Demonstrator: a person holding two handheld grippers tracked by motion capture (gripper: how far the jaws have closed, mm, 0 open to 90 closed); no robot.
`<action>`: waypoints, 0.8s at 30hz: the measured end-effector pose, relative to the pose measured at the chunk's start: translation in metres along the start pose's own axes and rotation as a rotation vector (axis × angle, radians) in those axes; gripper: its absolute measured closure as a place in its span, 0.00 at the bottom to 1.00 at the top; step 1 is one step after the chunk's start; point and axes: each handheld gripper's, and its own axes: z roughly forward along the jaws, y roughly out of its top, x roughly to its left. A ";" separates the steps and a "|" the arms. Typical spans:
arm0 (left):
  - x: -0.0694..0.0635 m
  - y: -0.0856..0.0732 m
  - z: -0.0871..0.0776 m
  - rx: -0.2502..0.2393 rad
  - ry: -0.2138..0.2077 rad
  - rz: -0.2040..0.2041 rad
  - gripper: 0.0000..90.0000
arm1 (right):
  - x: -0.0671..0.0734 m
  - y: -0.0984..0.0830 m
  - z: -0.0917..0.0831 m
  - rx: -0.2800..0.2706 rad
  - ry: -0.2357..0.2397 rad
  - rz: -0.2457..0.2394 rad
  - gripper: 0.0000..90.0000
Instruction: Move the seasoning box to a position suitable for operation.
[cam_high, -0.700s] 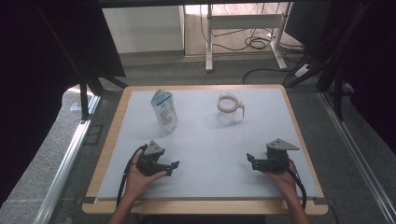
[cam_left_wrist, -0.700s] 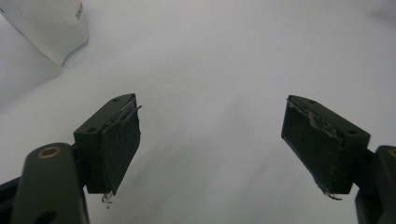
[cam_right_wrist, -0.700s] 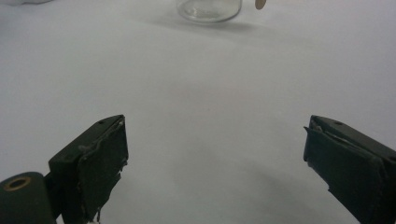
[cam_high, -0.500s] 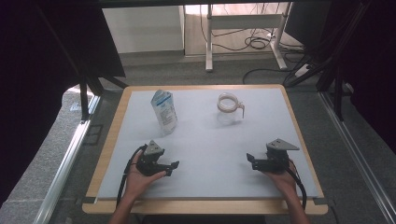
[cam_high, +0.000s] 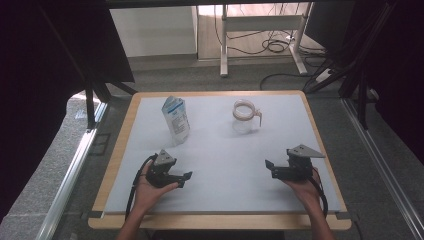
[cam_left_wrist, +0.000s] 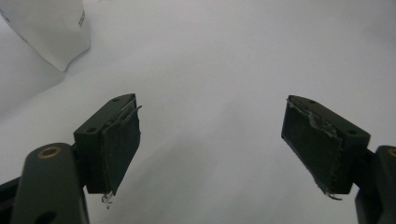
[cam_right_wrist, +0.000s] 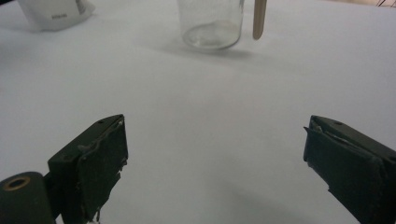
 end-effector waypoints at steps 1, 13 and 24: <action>0.000 0.000 0.000 0.000 0.000 0.000 0.22 | -0.001 0.004 -0.001 -0.006 0.002 0.016 0.07; -0.001 -0.001 0.005 0.012 -0.032 -0.009 0.22 | -0.004 0.073 0.005 -0.050 0.032 -0.033 0.06; 0.004 -0.001 0.002 0.003 -0.032 -0.030 0.22 | -0.014 0.129 0.040 -0.045 0.104 -0.047 0.06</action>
